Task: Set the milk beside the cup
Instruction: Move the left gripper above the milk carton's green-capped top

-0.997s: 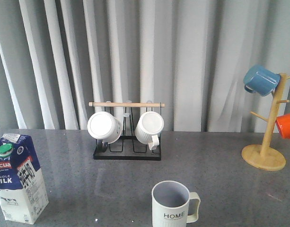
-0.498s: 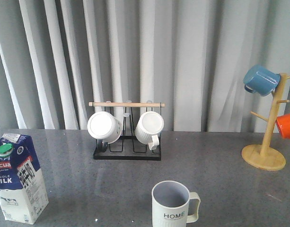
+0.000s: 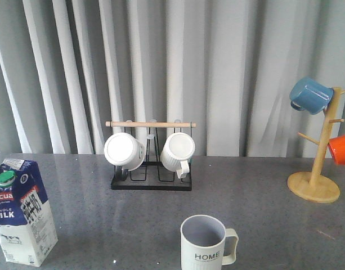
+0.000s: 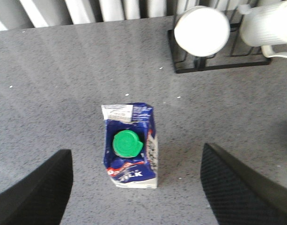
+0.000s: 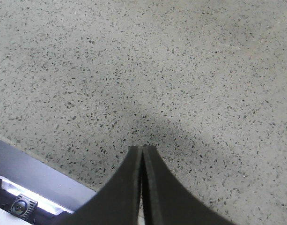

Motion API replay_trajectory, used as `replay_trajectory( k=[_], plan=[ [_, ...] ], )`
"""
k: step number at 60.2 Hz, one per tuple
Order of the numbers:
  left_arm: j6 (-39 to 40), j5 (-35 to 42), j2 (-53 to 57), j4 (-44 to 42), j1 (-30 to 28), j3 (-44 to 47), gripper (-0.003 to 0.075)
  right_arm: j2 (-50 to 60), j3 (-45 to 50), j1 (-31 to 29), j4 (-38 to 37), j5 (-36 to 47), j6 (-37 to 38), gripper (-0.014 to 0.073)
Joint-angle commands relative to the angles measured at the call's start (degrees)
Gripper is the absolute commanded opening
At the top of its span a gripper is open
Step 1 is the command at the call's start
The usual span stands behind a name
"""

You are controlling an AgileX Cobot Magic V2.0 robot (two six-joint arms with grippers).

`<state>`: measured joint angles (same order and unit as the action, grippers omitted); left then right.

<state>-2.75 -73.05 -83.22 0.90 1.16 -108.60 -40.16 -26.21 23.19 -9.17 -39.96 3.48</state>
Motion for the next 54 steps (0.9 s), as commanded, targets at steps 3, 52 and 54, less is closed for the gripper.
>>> replay_trajectory(
  k=[3,52,54],
  plan=[
    [0.55,1.28,0.32,-0.90,0.16,-1.75,0.0540,0.19,-1.40,-0.03,-0.50,2.97,0.12,-0.0008],
    [-0.66,1.29,-6.83,-1.90,0.16,2.54,0.0482,0.19,-1.38,-0.03,-0.27,2.97,0.12,-0.0008],
    [-0.66,1.29,-6.89,-1.95,0.16,2.54,0.0482,0.19,-1.38,-0.03,-0.27,2.97,0.12,-0.0008]
  ],
)
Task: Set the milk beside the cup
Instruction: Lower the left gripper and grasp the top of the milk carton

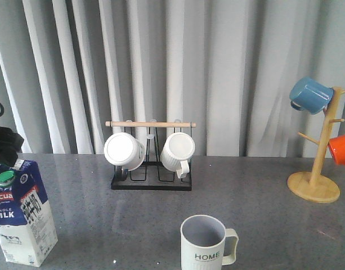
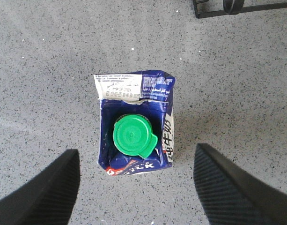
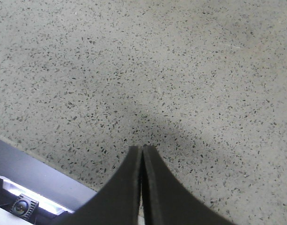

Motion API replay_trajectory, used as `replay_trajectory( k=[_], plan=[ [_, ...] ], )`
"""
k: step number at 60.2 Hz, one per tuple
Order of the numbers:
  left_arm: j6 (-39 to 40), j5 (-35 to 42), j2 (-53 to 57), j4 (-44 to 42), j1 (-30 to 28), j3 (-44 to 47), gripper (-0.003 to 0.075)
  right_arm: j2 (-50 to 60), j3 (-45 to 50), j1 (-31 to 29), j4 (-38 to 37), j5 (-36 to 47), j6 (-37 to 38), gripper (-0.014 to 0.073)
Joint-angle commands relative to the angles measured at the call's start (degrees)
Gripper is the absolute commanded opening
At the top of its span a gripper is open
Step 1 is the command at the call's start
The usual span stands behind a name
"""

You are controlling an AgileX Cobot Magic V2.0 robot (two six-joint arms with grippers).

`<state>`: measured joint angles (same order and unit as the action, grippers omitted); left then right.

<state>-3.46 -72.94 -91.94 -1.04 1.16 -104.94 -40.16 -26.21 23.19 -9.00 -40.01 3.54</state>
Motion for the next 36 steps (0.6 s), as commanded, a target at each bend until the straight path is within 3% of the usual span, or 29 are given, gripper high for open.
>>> replay_trajectory(
  k=[1,36],
  plan=[
    [0.05,1.18,1.83,0.00,0.16,-1.12,0.0482,0.19,-1.38,-0.03,-0.43,3.03,0.07,-0.0008],
    [0.78,1.20,1.90,-0.58,0.16,-1.12,0.0482,0.19,-1.38,-0.03,-0.43,3.09,0.07,-0.0008]
  ],
)
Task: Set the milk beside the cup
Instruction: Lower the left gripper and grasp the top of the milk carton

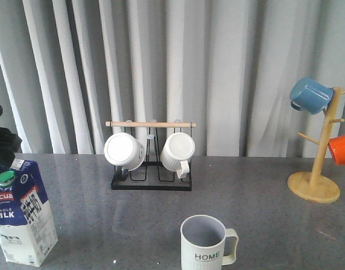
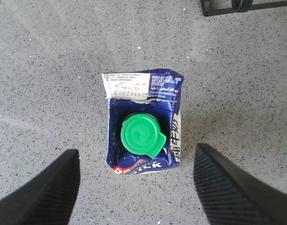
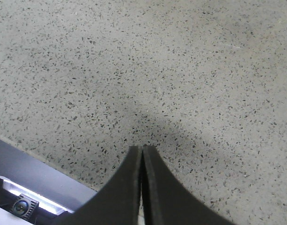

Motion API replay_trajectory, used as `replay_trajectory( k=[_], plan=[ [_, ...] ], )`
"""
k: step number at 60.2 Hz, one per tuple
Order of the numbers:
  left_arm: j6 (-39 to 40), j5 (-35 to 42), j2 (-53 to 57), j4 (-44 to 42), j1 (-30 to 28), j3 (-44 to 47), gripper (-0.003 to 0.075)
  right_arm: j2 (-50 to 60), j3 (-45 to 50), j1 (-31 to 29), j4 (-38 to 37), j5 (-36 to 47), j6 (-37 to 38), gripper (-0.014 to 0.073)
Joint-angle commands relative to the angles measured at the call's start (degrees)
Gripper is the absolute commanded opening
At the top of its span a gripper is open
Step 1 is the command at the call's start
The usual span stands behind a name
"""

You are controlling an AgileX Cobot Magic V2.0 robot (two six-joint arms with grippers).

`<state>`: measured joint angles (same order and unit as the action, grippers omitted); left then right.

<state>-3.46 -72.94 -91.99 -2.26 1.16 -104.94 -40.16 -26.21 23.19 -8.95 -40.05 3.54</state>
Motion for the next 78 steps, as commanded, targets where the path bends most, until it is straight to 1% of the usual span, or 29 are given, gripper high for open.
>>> replay_trajectory(
  k=[1,47,60,78],
  plan=[
    [0.79,1.20,1.96,0.63,0.16,-1.12,0.0482,0.19,-1.38,-0.03,-0.48,3.13,0.07,-0.0008],
    [1.04,1.24,-0.80,1.13,0.16,-0.92,0.0482,0.19,-1.38,-0.03,-0.48,3.07,0.07,-0.0008],
    [-0.35,1.48,-1.07,1.10,0.16,-0.92,0.0482,0.19,-1.38,-0.03,-0.48,3.07,0.07,-0.0008],
    [-0.35,1.50,-5.47,1.16,0.16,-0.74,0.0482,0.19,-1.38,-0.03,-0.48,2.64,0.07,-0.0008]
  ],
)
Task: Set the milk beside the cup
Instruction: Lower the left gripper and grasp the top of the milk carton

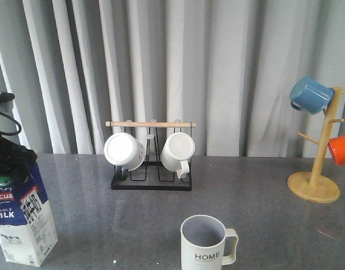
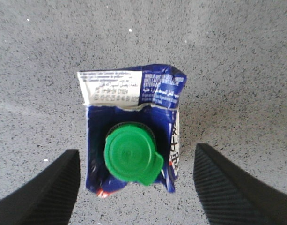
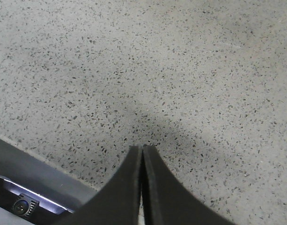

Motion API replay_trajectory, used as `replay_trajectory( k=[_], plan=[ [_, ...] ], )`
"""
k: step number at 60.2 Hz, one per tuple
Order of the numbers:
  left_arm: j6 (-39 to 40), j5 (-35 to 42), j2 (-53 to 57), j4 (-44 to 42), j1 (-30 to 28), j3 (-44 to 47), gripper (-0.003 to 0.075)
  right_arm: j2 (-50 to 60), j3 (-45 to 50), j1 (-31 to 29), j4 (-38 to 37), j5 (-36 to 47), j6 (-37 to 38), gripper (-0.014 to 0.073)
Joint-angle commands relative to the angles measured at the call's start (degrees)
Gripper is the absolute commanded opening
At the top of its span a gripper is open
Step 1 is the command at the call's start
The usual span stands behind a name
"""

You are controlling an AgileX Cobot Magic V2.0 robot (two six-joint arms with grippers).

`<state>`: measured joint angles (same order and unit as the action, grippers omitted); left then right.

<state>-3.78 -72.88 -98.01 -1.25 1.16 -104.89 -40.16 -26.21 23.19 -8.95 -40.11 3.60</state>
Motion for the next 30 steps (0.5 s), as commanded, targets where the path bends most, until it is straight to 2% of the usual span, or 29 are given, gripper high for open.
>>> replay_trajectory(
  k=[1,13,18,22,30],
  plan=[
    [-0.02,1.53,0.14,0.10,0.16,-0.79,0.0482,0.19,-1.38,-0.03,-0.48,2.70,0.00,-0.0008],
    [-0.02,1.36,-2.86,-1.41,0.16,-0.79,0.0479,0.19,-1.38,-0.03,-0.48,2.70,0.00,-0.0008],
    [0.03,1.12,-3.45,-1.33,0.11,-0.79,0.0454,0.19,-1.38,-0.03,-0.48,2.70,0.00,-0.0008],
    [0.03,1.24,-3.50,-1.28,0.11,-0.79,0.0414,0.19,-1.38,-0.03,-0.48,2.70,0.00,-0.0008],
    [0.03,1.17,-2.74,-0.81,0.11,-0.90,0.0272,0.19,-1.38,-0.03,-0.48,2.76,0.00,-0.0008]
  ],
)
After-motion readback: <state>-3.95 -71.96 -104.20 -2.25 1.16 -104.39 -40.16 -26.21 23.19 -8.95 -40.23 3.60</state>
